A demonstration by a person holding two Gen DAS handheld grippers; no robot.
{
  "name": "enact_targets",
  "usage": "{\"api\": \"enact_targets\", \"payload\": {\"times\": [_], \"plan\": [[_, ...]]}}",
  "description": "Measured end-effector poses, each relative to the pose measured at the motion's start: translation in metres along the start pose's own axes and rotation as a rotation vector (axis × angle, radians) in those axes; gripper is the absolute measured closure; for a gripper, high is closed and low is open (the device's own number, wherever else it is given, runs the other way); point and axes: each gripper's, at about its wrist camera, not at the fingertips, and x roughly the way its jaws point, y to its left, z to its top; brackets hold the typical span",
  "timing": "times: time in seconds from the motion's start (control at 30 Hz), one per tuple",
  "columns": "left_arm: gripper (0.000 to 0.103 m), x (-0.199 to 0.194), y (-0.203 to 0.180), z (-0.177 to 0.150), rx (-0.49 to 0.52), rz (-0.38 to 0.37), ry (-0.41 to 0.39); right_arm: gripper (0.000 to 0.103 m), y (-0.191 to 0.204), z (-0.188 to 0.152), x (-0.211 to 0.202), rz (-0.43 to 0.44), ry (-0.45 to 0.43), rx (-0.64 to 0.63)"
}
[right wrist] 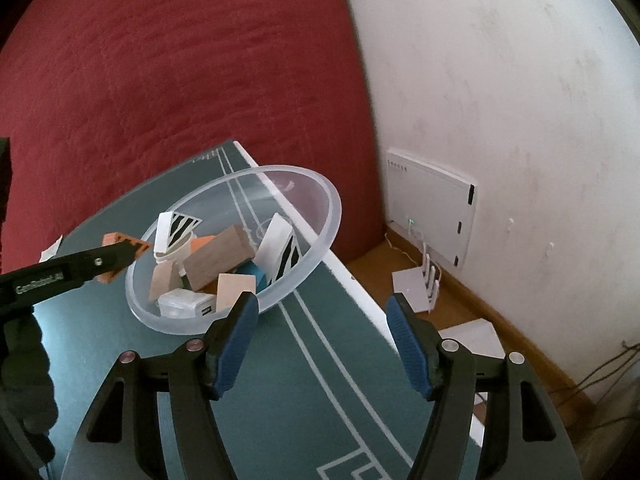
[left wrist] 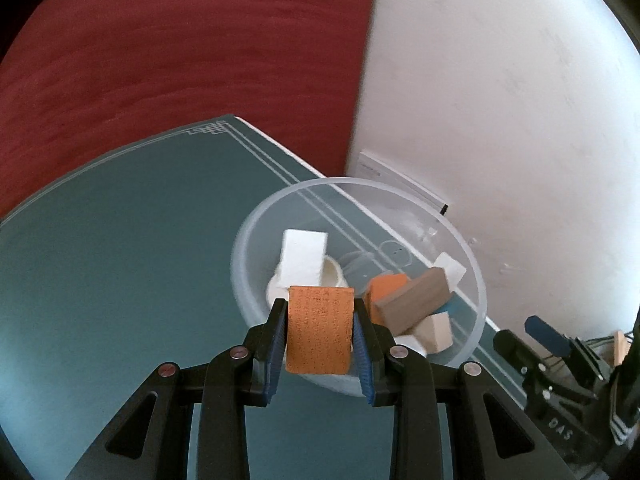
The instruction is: Organize rigid objects
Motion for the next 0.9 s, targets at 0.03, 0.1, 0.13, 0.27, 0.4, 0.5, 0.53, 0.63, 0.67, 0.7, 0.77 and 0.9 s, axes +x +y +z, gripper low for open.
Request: {"api": "enact_targets", "payload": {"times": [0.03,0.1,0.13,0.27,0.4,0.5,0.53,0.63,0.67,0.7,0.77,0.9], "plan": [[0.071,0.003,-0.004,0.001,0.006,-0.001,0.003,0.035,-0.001,0.000,0.000,0.002,0.000,0.003],[0.071,0.008,-0.009,0.004,0.012,-0.002,0.004,0.035,-0.001,-0.001,0.001,0.006,0.006,0.006],[0.071,0.010,-0.011,0.005,0.013,-0.001,0.004,0.035,-0.002,-0.001,0.001,0.008,0.009,0.006],[0.057,0.018,-0.011,0.006,-0.002,0.004,0.013,0.035,0.000,-0.003,0.000,0.018,0.017,-0.004],[0.030,0.015,-0.008,0.002,-0.011,0.029,-0.015,0.033,0.000,-0.004,0.000,0.020,0.018,-0.006],[0.018,0.010,-0.004,-0.003,-0.003,0.067,-0.027,0.028,-0.001,-0.006,0.000,0.018,0.020,-0.001],[0.015,0.009,-0.003,-0.005,-0.002,0.086,-0.036,0.028,0.000,-0.006,0.000,0.018,0.022,-0.003],[0.009,0.003,0.003,-0.011,-0.012,0.140,-0.046,0.023,0.002,-0.006,-0.001,0.022,0.024,-0.009],[0.007,0.001,0.005,-0.013,-0.013,0.165,-0.047,0.022,0.002,-0.006,-0.001,0.023,0.024,-0.010],[0.004,-0.001,0.006,-0.015,-0.014,0.178,-0.049,0.021,0.002,-0.007,-0.002,0.024,0.025,-0.012],[0.001,-0.002,0.009,-0.019,-0.020,0.216,-0.053,0.020,0.003,-0.007,-0.002,0.026,0.028,-0.014],[0.001,-0.004,0.010,-0.023,-0.017,0.285,-0.051,0.017,0.005,-0.008,-0.001,0.027,0.034,-0.024]]}}
